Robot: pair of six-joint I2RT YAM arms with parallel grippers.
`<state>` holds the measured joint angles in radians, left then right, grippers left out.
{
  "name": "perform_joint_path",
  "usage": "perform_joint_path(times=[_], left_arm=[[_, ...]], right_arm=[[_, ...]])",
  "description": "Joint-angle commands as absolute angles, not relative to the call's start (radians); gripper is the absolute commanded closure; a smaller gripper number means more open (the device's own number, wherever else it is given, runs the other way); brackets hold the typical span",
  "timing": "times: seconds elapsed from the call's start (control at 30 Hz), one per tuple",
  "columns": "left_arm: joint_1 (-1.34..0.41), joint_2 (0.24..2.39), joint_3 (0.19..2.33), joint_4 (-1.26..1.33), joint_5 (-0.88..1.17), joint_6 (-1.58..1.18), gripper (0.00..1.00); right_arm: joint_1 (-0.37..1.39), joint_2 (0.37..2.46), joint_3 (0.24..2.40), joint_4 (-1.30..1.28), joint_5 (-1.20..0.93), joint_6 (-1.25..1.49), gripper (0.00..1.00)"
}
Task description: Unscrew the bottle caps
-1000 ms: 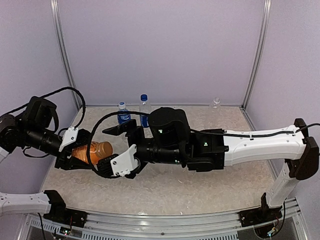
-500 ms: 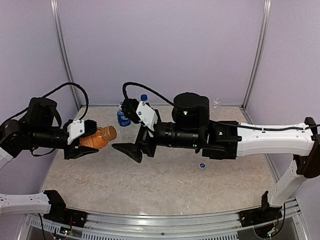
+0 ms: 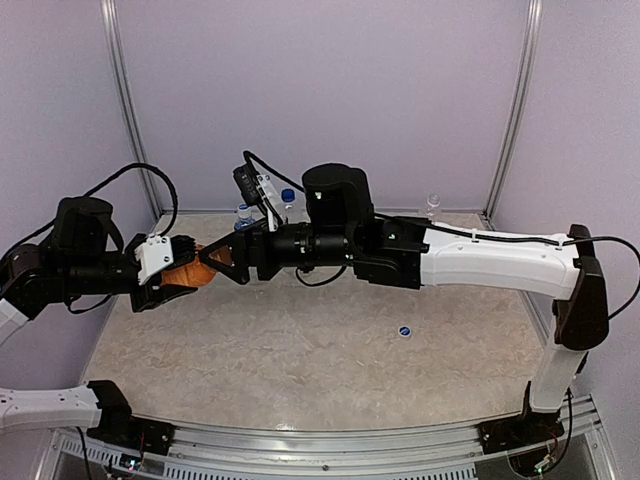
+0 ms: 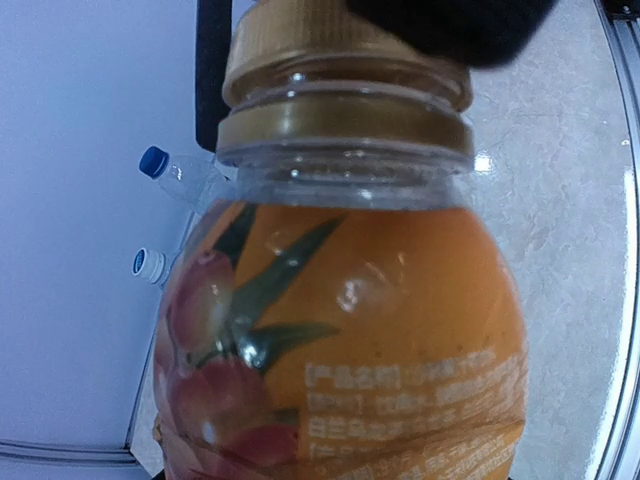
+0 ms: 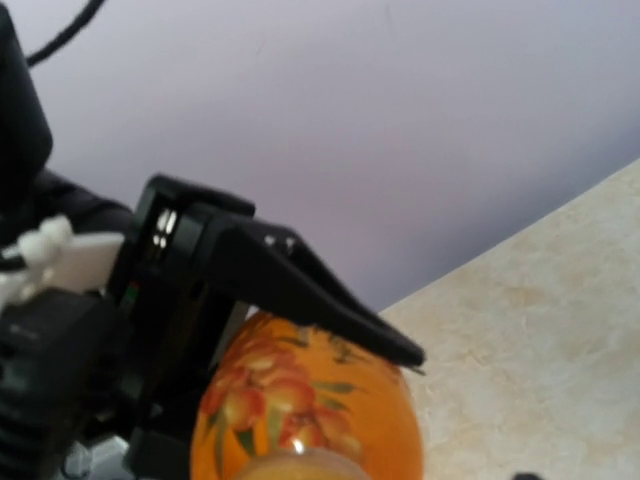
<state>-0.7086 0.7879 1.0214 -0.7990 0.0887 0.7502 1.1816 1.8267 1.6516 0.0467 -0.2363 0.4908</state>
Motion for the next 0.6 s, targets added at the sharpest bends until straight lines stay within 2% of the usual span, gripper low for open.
perform_joint_path(times=[0.0,0.07,0.2,0.4,0.57], left_arm=[[-0.718,0.781,1.009,-0.773,0.078,0.764,0.77],[-0.718,0.78,1.009,-0.77,0.077,0.768,0.77],[-0.718,0.779,1.008,-0.772,0.074,0.769,0.77],[-0.717,0.779,1.025,-0.887,0.167,0.78,0.78],[-0.716,0.791,1.074,-1.143,0.379,0.809,0.8]], right_arm=[[1.177,1.856,1.691,-0.008,-0.316,0.536,0.34],[1.175,1.857,1.681,-0.003,-0.338,0.538,0.54],[1.174,1.841,1.657,0.026,-0.333,0.524,1.0],[1.186,1.785,1.624,-0.074,-0.285,0.309,1.0],[1.285,1.694,1.529,-0.184,-0.185,-0.188,1.0]])
